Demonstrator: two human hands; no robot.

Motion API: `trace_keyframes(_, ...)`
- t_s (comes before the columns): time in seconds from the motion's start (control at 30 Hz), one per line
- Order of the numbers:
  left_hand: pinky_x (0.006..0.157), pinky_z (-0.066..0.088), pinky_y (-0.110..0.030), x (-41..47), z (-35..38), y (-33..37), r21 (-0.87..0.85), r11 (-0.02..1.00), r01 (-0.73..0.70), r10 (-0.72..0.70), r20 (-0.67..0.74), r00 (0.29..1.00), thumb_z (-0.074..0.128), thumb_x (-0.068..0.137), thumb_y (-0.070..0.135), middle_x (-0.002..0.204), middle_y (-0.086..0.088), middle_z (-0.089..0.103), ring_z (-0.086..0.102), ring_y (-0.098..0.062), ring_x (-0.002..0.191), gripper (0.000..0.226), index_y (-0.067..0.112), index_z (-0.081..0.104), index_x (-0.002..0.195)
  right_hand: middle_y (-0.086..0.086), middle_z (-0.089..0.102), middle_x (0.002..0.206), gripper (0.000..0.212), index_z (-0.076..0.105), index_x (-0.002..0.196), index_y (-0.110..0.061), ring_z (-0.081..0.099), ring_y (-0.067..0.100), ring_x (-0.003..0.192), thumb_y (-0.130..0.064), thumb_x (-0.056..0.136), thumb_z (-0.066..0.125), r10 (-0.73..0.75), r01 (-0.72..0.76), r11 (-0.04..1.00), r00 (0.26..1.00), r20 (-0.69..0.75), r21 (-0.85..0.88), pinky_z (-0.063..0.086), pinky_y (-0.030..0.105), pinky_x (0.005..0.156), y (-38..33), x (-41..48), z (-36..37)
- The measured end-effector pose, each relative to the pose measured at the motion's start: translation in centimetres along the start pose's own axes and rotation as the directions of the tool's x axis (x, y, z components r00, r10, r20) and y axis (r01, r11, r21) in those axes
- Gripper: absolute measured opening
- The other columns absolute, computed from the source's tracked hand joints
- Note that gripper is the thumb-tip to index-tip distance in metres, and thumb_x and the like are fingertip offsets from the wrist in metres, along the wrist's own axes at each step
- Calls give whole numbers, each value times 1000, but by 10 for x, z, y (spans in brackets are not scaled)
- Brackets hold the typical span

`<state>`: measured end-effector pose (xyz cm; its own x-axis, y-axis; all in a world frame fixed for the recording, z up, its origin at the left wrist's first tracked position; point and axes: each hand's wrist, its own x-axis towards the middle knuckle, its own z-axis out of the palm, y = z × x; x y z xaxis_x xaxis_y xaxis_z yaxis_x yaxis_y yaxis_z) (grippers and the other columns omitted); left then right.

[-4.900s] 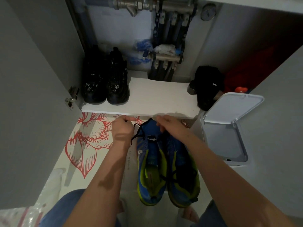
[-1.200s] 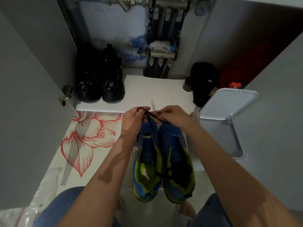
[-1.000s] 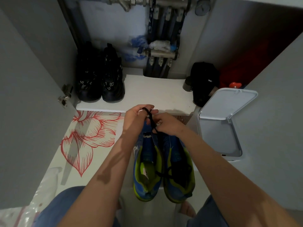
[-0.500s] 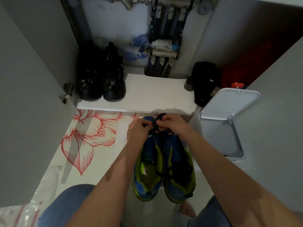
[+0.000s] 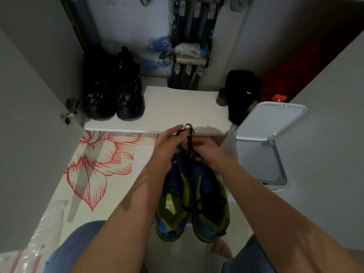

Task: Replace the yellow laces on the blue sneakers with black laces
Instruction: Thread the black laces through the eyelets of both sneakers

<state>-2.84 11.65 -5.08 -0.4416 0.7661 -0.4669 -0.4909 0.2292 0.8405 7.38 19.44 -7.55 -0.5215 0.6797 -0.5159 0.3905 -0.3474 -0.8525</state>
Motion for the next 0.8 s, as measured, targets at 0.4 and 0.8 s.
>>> trace_keyframes(0.4, 76, 46, -23, 9, -13, -5, 803, 586, -107, 279, -76, 957, 59, 86, 10, 95, 5, 67, 60, -12, 87, 18, 21, 72, 92, -3, 63, 58, 29, 56, 80, -4, 47, 1, 38, 16, 88, 36, 110, -153, 898, 986, 125, 412, 25, 11, 31, 8, 5, -5)
trace_keyframes(0.8, 69, 44, -26, 5, -9, -17, 914, 401, -56, 247, -49, 968, 61, 87, 31, 102, 3, 70, 63, -17, 94, 18, 28, 74, 98, 7, 59, 64, 2, 63, 84, -3, 55, 12, 54, -2, 83, 65, 51, -53, 998, 994, -100, -19, 38, 17, 41, -2, -3, -4)
